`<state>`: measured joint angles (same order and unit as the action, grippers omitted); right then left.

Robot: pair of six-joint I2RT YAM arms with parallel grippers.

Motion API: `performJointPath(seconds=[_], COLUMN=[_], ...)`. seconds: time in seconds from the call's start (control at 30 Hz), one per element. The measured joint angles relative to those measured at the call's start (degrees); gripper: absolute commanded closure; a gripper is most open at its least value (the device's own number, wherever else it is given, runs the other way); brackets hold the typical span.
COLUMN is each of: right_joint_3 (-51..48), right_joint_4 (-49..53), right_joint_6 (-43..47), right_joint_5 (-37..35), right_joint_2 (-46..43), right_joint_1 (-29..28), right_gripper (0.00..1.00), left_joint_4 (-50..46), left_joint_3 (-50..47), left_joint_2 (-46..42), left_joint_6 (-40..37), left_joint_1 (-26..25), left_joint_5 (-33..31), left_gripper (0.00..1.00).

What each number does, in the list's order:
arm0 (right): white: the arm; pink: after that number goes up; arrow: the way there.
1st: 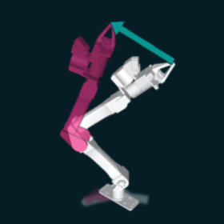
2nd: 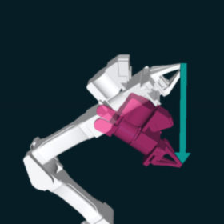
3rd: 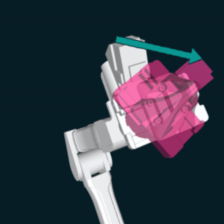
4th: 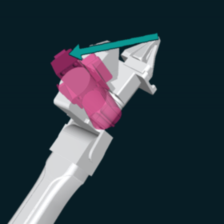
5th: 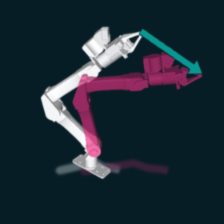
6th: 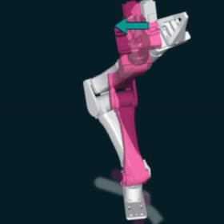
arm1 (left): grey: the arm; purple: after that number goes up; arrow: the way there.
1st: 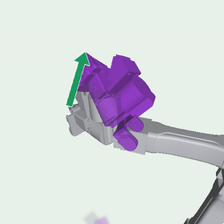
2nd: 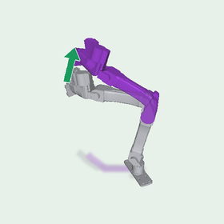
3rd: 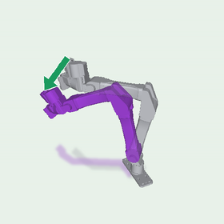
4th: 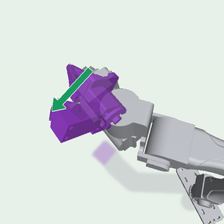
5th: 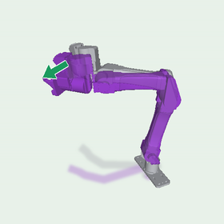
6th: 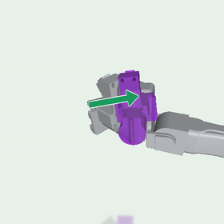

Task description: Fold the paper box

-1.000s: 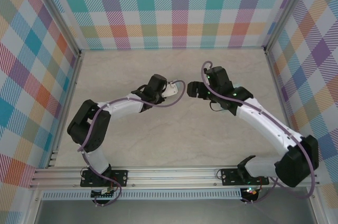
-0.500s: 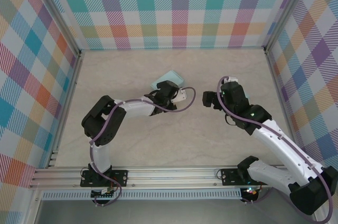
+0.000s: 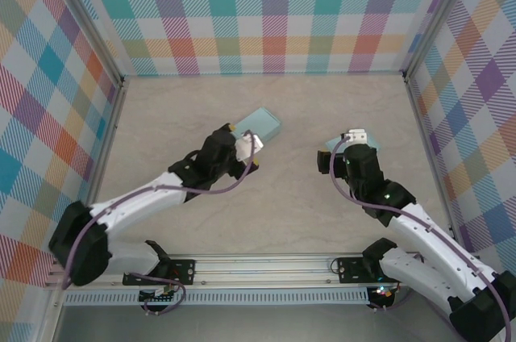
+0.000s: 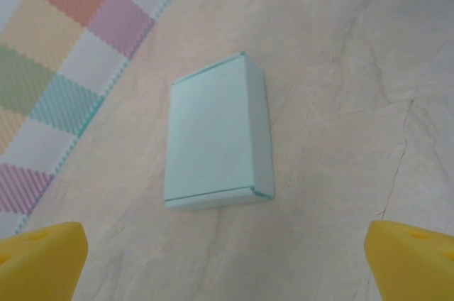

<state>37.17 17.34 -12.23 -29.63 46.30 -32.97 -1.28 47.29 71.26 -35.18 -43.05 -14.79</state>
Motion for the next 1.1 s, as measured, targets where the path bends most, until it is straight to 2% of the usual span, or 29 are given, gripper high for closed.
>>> performJointPath(seconds=[0.2, 0.37, 0.57, 0.7, 0.9, 1.1], right_joint_3=[-6.6, -12.7, -16.7, -19.1, -20.0, -20.0], right_joint_4=[-8.6, -16.5, -23.5, -28.8, -33.7, -36.8], right_joint_6=[6.8, 12.4, 15.5, 15.8, 15.8, 15.7], right_joint_5=[-0.9, -1.3, -0.2, 2.7, 6.7, 9.4], right_joint_2=[-1.3, -1.6, -1.6, -1.0, 3.0, 5.9], right_joint_1=[0.0, 1.3, 5.6, 9.7, 14.5, 16.5], right_gripper=[0.0, 0.0, 0.0, 0.0, 0.0, 0.0], left_joint_4=[3.0, 2.9, 5.0, 9.1, 13.4, 21.6], left_joint_3=[-8.8, -11.6, -16.7, -22.8, -26.4, -31.5], left_joint_2=[-12.3, -13.9, -14.8, -17.2, -17.3, -16.9], left_joint_6=[8.1, 16.9, 27.6, 31.2, 32.7, 32.6], left_joint_1=[1.9, 7.9, 14.9, 19.5, 24.8, 28.9], left_joint_5=[-7.4, -15.0, -23.5, -24.1, -23.3, -18.9], left_gripper=[0.0, 0.0, 0.0, 0.0, 0.0, 0.0])
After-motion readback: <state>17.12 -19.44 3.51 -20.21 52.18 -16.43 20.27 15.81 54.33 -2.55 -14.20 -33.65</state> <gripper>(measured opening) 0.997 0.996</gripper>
